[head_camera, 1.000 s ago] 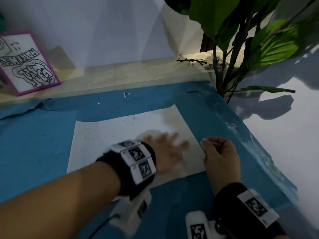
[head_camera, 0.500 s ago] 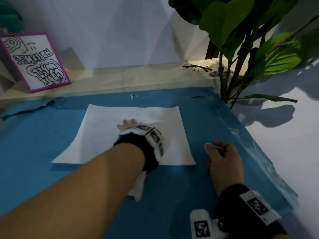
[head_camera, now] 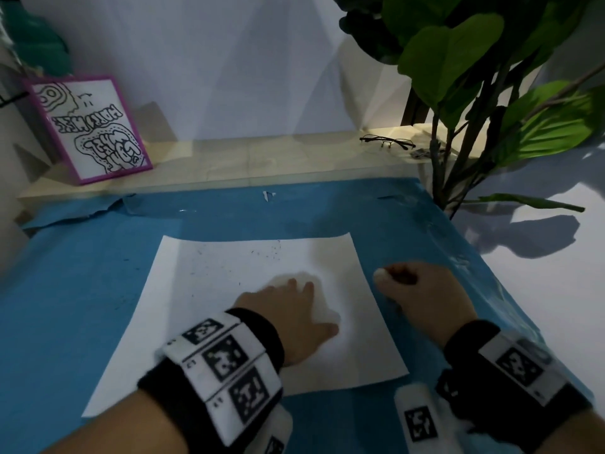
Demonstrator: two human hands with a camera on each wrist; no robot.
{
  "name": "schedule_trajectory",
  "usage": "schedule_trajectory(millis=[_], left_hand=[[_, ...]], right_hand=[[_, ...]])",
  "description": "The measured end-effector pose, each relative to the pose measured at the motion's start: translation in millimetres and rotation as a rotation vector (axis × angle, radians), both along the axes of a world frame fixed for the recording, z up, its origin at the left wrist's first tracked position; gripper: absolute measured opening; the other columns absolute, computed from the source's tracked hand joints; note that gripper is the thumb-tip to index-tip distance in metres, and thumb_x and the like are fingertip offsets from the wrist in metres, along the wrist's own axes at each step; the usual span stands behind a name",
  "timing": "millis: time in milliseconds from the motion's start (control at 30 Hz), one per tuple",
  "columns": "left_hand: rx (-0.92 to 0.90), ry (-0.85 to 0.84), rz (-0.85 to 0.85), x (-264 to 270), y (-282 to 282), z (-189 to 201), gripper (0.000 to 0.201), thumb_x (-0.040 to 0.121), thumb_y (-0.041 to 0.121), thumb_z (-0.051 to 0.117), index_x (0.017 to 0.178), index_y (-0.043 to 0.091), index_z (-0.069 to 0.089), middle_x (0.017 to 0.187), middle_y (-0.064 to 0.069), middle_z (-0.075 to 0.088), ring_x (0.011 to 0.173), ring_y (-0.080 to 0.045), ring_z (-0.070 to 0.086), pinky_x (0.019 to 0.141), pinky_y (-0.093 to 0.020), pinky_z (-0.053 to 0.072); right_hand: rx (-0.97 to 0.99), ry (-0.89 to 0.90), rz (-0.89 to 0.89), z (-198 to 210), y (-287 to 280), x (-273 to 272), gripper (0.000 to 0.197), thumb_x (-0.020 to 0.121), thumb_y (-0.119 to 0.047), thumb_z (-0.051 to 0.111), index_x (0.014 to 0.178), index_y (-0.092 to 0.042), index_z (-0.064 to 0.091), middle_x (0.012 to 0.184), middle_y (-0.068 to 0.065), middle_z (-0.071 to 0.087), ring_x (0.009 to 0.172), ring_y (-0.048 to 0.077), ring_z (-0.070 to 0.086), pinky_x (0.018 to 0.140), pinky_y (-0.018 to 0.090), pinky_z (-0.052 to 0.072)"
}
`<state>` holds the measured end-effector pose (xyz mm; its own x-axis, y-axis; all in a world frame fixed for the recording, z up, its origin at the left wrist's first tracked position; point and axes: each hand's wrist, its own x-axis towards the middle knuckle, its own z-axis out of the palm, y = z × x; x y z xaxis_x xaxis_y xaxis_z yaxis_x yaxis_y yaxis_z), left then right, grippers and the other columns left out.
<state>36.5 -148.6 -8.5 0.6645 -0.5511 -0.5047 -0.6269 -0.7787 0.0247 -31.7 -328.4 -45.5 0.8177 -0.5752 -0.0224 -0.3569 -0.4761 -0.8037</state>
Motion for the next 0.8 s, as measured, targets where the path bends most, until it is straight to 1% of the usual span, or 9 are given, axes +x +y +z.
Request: schedule_trajectory(millis=[67, 133, 233, 333, 467, 533, 633, 700, 800], left_hand=[[-0.073, -0.017, 0.102, 17.3, 13.6, 8.7, 0.071, 0.092, 0.067, 0.023, 0.143, 0.020, 0.039, 0.150, -0.006, 0.036, 0.132, -0.024, 0.041, 0.107, -0.038, 0.034], [-0.201, -0.095, 0.222, 36.7, 36.1, 18.2, 0.061, 0.094, 0.061, 0.027, 0.110, 0.016, 0.065, 0.121, -0.009, 0.063, 0.108, -0.027, 0.058, 0.097, -0.036, 0.044], [-0.269, -0.264, 0.264, 67.6, 76.1, 22.2, 0.032, 0.100, 0.029, 0.040, 0.104, 0.013, 0.067, 0.110, -0.011, 0.068, 0.099, -0.030, 0.062, 0.089, -0.036, 0.047], [-0.417, -0.306, 0.477, 83.3, 111.0, 14.6, 0.025, 0.096, 0.016, 0.048, 0.110, 0.007, 0.066, 0.115, -0.017, 0.065, 0.103, -0.034, 0.059, 0.088, -0.037, 0.042], [-0.279, -0.278, 0.604, 85.9, 137.2, -4.7, 0.041, 0.089, 0.031, 0.063, 0.119, 0.004, 0.059, 0.120, -0.017, 0.061, 0.109, -0.033, 0.055, 0.088, -0.035, 0.040], [-0.173, -0.237, 0.622, 84.3, 139.5, -9.0, 0.049, 0.088, 0.043, 0.061, 0.117, 0.004, 0.057, 0.120, -0.014, 0.059, 0.104, -0.028, 0.054, 0.082, -0.030, 0.040], [-0.074, -0.220, 0.633, 83.5, 135.4, -7.2, 0.050, 0.088, 0.051, 0.058, 0.111, 0.006, 0.057, 0.112, -0.011, 0.061, 0.087, -0.021, 0.050, 0.068, -0.027, 0.037], [-0.083, -0.206, 0.649, 85.3, 132.9, -6.1, 0.042, 0.086, 0.048, 0.061, 0.094, 0.006, 0.062, 0.090, -0.008, 0.062, 0.074, -0.019, 0.052, 0.056, -0.026, 0.037], [-0.202, -0.134, 0.725, 87.8, 131.0, -7.2, 0.031, 0.081, 0.034, 0.069, 0.083, 0.004, 0.066, 0.074, -0.009, 0.062, 0.064, -0.020, 0.056, 0.049, -0.023, 0.037]], right_hand=[[-0.099, 0.070, 0.026, 8.5, -12.5, 15.3, 0.027, 0.087, -0.037, 0.062, 0.089, -0.011, 0.069, 0.082, 0.004, 0.068, 0.080, 0.021, 0.063, 0.075, 0.031, 0.050], [-0.180, 0.146, 0.055, 16.3, -27.9, 31.0, 0.037, 0.089, -0.036, 0.059, 0.092, 0.000, 0.068, 0.094, 0.016, 0.069, 0.089, 0.031, 0.063, 0.083, 0.041, 0.050], [-0.220, 0.261, 0.107, 23.4, -39.6, 44.0, 0.041, 0.090, -0.030, 0.058, 0.087, 0.011, 0.065, 0.094, 0.026, 0.066, 0.086, 0.037, 0.061, 0.071, 0.040, 0.048], [-0.292, 0.404, 0.167, 21.6, -36.6, 45.3, 0.036, 0.091, -0.026, 0.056, 0.067, 0.001, 0.055, 0.080, 0.023, 0.062, 0.068, 0.028, 0.052, 0.058, 0.032, 0.037], [-0.311, 0.454, 0.195, 16.2, -32.5, 43.3, 0.027, 0.087, -0.025, 0.063, 0.105, -0.005, 0.070, 0.119, 0.010, 0.065, 0.107, 0.025, 0.059, 0.088, 0.032, 0.047], [-0.346, 0.409, 0.147, 21.1, -27.7, 43.1, 0.035, 0.086, -0.023, 0.065, 0.118, -0.010, 0.063, 0.123, 0.007, 0.061, 0.109, 0.022, 0.056, 0.086, 0.025, 0.042], [-0.398, 0.321, 0.146, 27.2, -11.7, 45.7, 0.028, 0.089, -0.019, 0.057, 0.114, -0.008, 0.063, 0.116, 0.010, 0.064, 0.099, 0.022, 0.058, 0.080, 0.024, 0.044], [-0.454, 0.436, 0.213, 24.8, 4.0, 49.5, 0.032, 0.091, -0.027, 0.053, 0.110, -0.003, 0.062, 0.112, 0.014, 0.064, 0.101, 0.026, 0.059, 0.084, 0.031, 0.047], [-0.522, 0.660, 0.266, 22.1, 20.8, 59.3, 0.035, 0.092, -0.040, 0.046, 0.080, -0.008, 0.050, 0.082, 0.006, 0.051, 0.084, 0.025, 0.051, 0.069, 0.031, 0.041]])
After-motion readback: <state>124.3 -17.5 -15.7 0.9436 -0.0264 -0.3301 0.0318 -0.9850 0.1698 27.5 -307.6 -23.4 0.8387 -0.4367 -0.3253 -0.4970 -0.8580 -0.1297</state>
